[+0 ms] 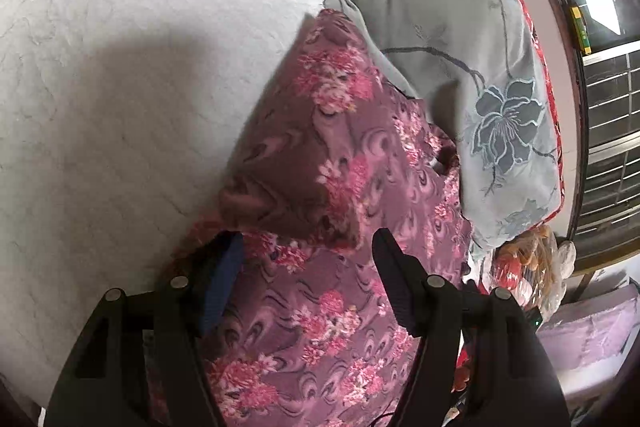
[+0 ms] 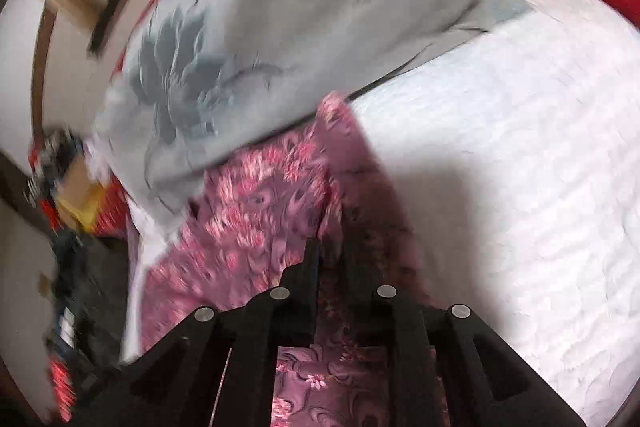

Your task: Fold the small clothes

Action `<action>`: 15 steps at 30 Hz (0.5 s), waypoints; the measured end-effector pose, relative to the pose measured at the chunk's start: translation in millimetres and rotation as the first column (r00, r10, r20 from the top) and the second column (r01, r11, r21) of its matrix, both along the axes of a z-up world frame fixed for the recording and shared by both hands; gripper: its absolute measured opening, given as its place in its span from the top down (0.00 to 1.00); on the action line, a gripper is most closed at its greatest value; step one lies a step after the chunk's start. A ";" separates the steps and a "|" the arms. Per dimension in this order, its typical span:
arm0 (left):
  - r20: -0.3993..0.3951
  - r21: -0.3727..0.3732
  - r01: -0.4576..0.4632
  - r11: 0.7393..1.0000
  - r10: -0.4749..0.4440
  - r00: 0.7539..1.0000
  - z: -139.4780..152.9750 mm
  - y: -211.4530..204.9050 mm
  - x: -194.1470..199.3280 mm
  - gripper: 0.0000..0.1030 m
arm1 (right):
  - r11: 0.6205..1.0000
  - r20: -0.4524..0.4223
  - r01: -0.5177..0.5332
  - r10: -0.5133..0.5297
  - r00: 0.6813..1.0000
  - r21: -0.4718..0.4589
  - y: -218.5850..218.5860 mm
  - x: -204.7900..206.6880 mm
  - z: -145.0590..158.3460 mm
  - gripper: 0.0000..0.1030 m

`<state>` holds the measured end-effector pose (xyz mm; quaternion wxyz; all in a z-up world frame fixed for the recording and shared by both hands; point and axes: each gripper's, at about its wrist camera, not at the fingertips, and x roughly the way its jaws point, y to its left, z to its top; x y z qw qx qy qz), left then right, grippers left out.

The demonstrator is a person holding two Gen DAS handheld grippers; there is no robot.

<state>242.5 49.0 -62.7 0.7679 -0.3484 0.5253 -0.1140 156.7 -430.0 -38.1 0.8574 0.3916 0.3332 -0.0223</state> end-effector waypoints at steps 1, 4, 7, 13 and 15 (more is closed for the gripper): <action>0.000 0.004 0.003 1.000 -0.003 1.000 0.3 -2.1 0.8 0.36 | 0.999 0.023 0.019 -0.020 1.000 0.035 -4.9 -2.5 -0.2 0.52; -0.014 0.038 0.016 0.999 -0.016 1.000 0.4 -12.4 8.1 0.36 | 0.998 0.020 0.022 -0.023 1.000 0.062 -4.7 5.7 -3.8 0.45; -0.009 0.053 0.033 0.998 -0.032 0.999 6.1 -19.1 14.4 0.36 | 0.997 -0.091 -0.076 0.074 0.993 -0.026 15.3 32.3 -8.2 0.51; 0.002 0.103 0.047 0.994 -0.047 0.999 10.7 -23.6 24.2 0.36 | 0.979 0.056 -0.073 0.085 0.995 -0.191 23.4 24.5 25.3 0.97; -0.038 0.132 0.053 0.990 -0.048 0.998 -3.4 -25.9 30.4 0.36 | 0.974 -0.035 -0.064 0.058 0.998 -0.217 15.1 30.3 8.9 0.97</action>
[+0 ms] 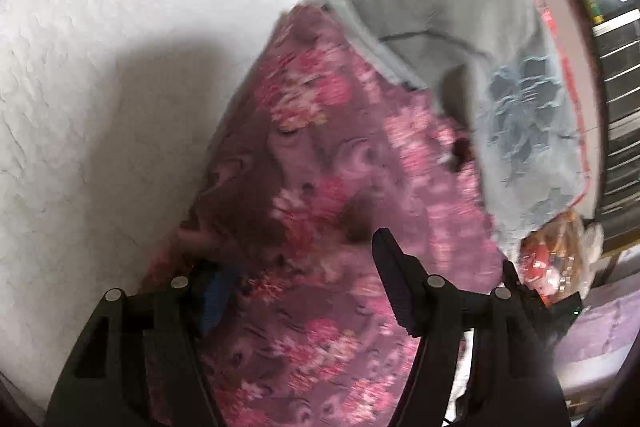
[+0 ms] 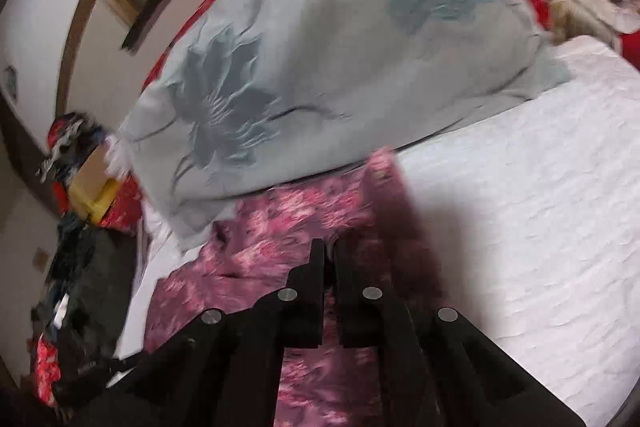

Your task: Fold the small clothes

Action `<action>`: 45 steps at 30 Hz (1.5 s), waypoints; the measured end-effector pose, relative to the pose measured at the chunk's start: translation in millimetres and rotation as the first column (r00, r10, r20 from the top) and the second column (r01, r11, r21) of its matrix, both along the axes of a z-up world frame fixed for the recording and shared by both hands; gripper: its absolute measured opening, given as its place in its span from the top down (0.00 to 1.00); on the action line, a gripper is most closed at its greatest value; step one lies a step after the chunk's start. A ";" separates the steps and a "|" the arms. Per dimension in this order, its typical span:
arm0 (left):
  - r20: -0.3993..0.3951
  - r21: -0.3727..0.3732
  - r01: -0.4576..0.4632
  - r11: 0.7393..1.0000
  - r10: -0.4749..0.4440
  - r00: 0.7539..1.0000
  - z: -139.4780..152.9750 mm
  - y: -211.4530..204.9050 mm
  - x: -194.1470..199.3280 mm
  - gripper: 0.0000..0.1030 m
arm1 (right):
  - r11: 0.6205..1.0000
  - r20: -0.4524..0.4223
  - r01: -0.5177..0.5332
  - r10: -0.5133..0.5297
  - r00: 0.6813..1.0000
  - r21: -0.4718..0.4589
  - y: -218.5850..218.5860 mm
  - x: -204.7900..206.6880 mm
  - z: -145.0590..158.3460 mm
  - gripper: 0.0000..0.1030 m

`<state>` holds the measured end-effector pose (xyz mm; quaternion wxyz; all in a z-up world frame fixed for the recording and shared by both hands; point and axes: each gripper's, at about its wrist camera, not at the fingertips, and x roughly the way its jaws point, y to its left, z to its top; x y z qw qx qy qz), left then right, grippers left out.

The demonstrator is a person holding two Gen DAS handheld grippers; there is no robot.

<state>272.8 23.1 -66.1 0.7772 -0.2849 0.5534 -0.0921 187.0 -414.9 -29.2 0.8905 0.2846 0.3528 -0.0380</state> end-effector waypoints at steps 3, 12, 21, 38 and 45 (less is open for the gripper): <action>0.003 0.043 0.032 0.999 -0.032 0.999 3.8 -4.7 0.8 0.36 | 0.998 -0.134 -0.001 -0.006 0.991 -0.055 -3.2 1.5 -21.1 0.96; -0.020 0.179 0.238 0.955 -0.238 0.971 2.3 -37.8 -60.2 0.37 | 0.981 -0.208 -0.189 0.179 0.962 -0.030 18.4 -51.5 -29.8 0.74; -0.072 0.192 0.339 0.921 -0.331 0.941 35.5 -18.3 -104.9 0.36 | 0.980 -0.230 -0.197 0.183 0.956 -0.038 -0.2 -139.2 3.0 0.60; -0.324 0.046 0.330 0.943 -0.298 0.898 -40.7 53.7 -233.4 0.36 | 0.984 -0.316 -0.090 0.136 0.939 0.156 -43.1 -333.0 -47.2 0.48; -0.310 0.131 0.428 0.894 -0.373 0.874 -39.7 20.9 -246.1 0.37 | 0.948 -0.320 -0.139 0.232 0.919 0.288 -23.4 -337.2 -69.1 0.44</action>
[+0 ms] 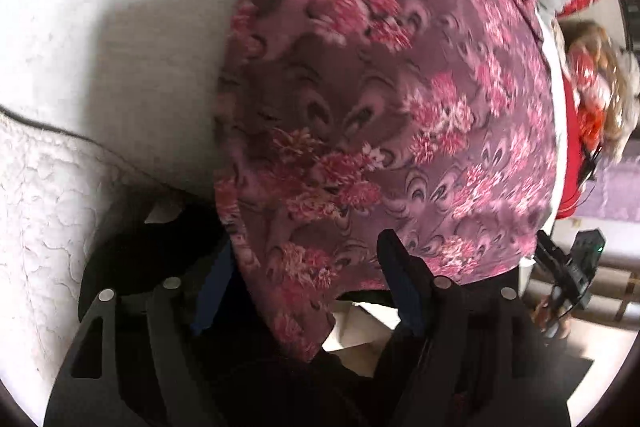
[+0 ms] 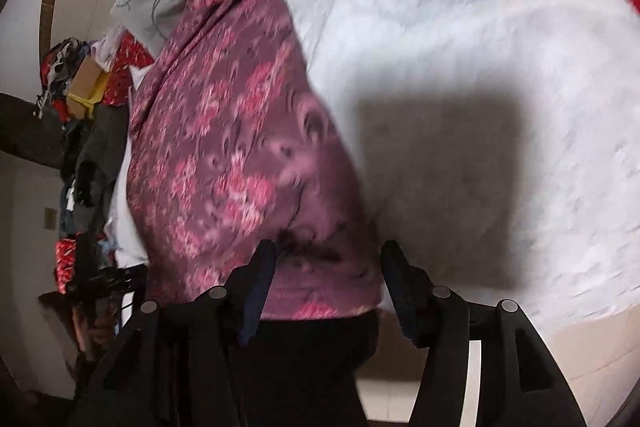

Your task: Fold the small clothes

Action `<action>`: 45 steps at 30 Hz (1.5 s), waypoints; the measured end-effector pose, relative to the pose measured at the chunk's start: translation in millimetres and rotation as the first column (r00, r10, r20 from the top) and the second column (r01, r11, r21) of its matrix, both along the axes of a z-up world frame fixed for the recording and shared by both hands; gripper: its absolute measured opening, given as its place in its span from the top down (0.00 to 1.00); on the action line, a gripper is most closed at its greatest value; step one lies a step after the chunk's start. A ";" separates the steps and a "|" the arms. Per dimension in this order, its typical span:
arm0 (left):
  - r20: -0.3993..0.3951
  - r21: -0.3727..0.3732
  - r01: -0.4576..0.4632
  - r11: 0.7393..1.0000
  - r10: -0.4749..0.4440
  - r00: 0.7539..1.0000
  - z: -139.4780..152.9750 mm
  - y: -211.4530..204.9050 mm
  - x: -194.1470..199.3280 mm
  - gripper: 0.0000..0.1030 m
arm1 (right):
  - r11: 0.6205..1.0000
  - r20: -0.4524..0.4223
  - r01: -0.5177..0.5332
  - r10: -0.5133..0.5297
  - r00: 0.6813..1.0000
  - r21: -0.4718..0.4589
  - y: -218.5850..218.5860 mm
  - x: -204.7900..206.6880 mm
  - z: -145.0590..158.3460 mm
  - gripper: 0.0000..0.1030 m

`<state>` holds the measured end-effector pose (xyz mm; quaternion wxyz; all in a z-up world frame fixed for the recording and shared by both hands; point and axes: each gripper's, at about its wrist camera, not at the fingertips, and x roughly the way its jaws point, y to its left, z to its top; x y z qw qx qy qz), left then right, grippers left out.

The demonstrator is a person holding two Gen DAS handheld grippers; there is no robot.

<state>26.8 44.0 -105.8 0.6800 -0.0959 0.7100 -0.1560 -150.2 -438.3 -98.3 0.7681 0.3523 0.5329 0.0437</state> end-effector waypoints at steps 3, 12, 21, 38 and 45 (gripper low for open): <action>-0.048 -0.045 0.026 0.999 -0.028 0.998 -7.3 -10.0 -5.1 0.97 | 0.997 0.024 -0.003 0.001 1.000 0.079 5.6 1.0 -5.8 0.45; 0.017 -0.247 -0.052 0.968 0.058 0.998 21.4 -0.9 -19.8 0.98 | 0.990 0.194 -0.102 0.081 0.978 0.099 26.2 2.7 23.5 0.92; 0.074 -0.350 -0.063 0.934 0.094 0.993 54.1 11.7 -23.6 0.98 | 0.997 0.285 -0.009 -0.014 0.958 0.079 14.4 -17.7 49.8 0.95; 0.075 -0.378 -0.054 0.924 0.088 0.993 55.2 22.6 -30.5 0.84 | 0.989 0.170 0.025 -0.050 0.984 0.145 6.3 -11.8 31.0 0.67; 0.039 -0.348 -0.036 0.937 0.053 0.998 46.3 9.9 -20.3 0.47 | 0.973 0.107 0.054 -0.079 0.991 0.223 4.3 2.9 2.8 0.41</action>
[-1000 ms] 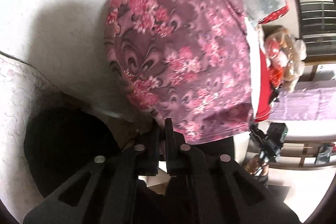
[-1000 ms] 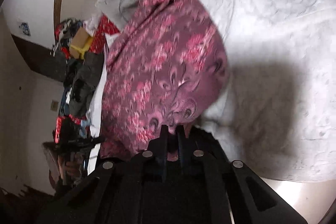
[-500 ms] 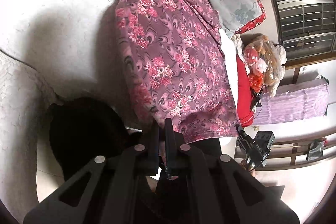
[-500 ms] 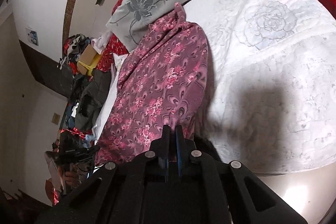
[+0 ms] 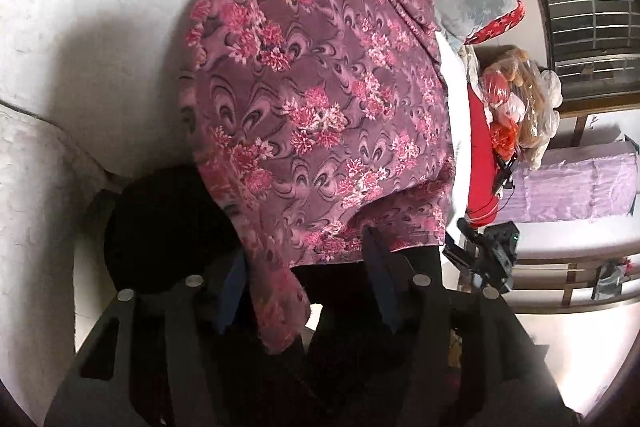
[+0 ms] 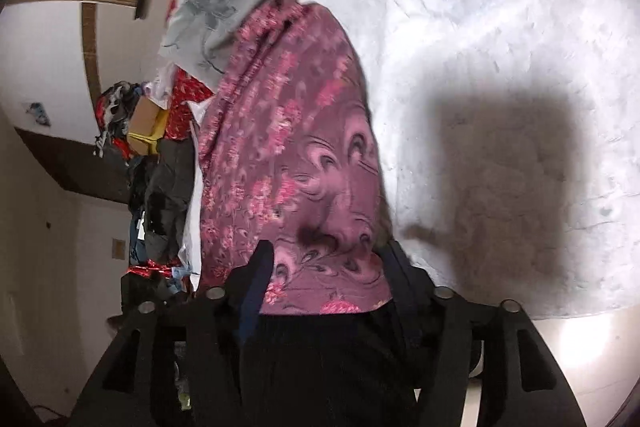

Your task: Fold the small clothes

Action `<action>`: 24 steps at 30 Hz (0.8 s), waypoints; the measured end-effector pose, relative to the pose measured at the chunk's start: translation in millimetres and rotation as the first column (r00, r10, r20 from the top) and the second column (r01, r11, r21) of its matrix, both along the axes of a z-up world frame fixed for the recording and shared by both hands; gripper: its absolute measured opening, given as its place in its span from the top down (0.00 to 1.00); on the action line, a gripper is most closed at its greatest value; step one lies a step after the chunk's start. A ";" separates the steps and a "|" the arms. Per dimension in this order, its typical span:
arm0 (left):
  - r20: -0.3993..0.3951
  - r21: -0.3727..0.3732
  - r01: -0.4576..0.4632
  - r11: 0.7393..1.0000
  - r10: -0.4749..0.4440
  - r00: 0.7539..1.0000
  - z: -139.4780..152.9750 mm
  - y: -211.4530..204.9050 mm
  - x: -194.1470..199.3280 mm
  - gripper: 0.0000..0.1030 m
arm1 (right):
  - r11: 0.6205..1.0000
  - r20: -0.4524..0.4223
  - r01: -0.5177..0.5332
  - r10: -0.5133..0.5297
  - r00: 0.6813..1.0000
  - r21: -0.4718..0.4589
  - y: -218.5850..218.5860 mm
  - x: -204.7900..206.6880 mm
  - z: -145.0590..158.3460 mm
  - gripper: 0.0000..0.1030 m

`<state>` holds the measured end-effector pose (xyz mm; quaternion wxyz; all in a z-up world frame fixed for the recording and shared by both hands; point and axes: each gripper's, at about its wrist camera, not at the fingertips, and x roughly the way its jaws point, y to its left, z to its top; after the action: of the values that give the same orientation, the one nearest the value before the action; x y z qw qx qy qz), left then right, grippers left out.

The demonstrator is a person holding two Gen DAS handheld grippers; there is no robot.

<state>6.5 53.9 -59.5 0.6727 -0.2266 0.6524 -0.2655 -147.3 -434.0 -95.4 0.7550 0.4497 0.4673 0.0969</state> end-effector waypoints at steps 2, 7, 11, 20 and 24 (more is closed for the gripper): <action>-0.015 0.010 0.000 1.000 0.000 1.000 -4.6 -2.2 1.3 0.47 | 0.999 -0.033 -0.024 0.025 0.999 0.027 5.9 6.4 -13.3 0.41; -0.044 -0.002 -0.011 1.000 0.011 0.999 -11.3 -2.2 1.8 0.63 | 0.993 0.000 -0.048 0.049 0.999 0.109 16.2 12.3 -27.1 0.44; -0.053 -0.033 0.002 0.999 -0.004 0.999 -8.1 1.7 2.9 0.93 | 0.993 0.119 -0.114 0.110 0.987 0.031 21.7 4.9 2.1 0.87; 0.020 -0.149 -0.038 0.988 0.041 0.999 27.0 6.3 18.0 0.95 | 0.991 0.332 -0.131 0.119 0.936 0.015 24.9 8.4 79.6 0.93; 0.080 -0.251 -0.085 0.964 0.108 0.991 54.4 14.5 37.9 0.95 | 0.992 0.388 -0.111 0.081 0.918 0.057 29.6 37.4 98.1 0.93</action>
<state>44.4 68.4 -5.1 0.6809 -0.3276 0.5705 -0.3218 -109.9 -404.5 2.6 0.8081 0.4277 0.3274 0.2384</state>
